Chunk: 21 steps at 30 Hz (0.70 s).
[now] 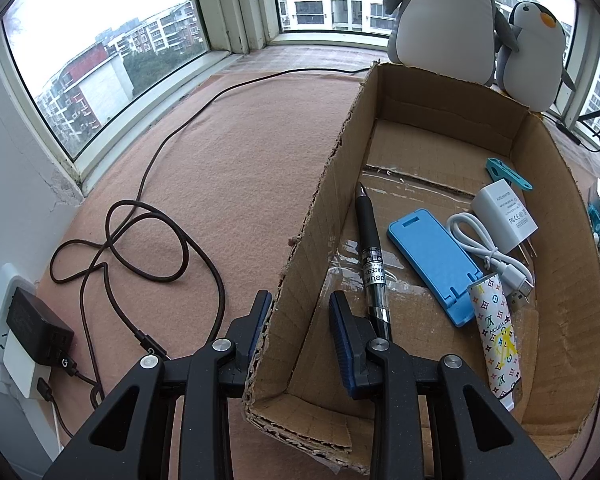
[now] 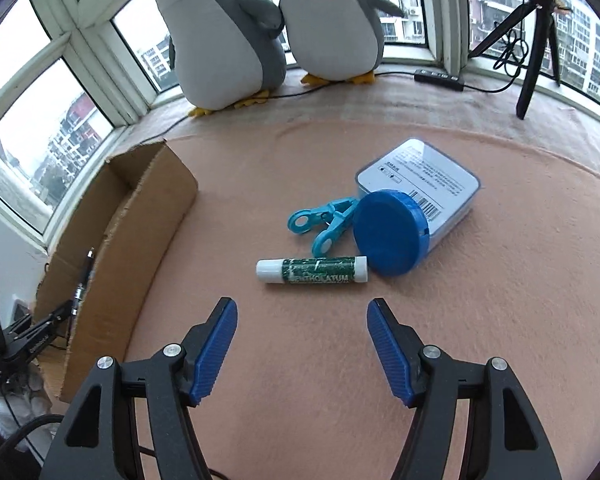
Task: Organize rigid objects
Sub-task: 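Return the right gripper to the pile and grasp the green Mentholatum stick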
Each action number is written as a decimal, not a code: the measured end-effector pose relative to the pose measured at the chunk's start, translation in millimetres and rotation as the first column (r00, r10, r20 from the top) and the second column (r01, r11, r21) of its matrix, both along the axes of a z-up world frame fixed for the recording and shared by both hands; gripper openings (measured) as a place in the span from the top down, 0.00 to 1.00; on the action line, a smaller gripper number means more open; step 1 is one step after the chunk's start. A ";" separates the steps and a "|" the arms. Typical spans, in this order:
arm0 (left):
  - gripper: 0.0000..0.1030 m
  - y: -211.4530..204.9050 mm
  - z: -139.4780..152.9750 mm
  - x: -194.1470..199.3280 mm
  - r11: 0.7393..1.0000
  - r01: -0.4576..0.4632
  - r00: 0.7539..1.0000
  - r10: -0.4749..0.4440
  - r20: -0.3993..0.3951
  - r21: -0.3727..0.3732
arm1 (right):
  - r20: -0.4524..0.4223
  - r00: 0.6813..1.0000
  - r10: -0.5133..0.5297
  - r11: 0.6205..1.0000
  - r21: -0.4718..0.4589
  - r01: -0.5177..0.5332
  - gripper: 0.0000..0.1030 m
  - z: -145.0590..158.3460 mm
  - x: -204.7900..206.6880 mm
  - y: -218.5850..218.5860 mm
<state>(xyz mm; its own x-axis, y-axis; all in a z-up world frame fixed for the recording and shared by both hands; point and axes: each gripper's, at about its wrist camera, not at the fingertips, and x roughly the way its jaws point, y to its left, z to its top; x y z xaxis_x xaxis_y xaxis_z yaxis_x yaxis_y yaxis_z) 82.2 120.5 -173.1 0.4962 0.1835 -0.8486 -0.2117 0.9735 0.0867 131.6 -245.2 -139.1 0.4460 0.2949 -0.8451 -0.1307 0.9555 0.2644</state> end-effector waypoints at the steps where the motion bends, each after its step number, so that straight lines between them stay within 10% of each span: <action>1: 0.70 0.1 0.0 0.0 1.000 0.000 1.000 0.000 0.000 0.000 | -0.002 1.000 0.001 1.000 -0.002 -0.001 0.38 -1.7 2.0 -1.0; 21: 0.69 -1.3 -1.6 0.2 1.000 0.000 1.000 0.000 0.002 0.006 | 0.007 0.993 0.118 0.990 -0.075 -0.117 0.38 -2.0 23.3 22.9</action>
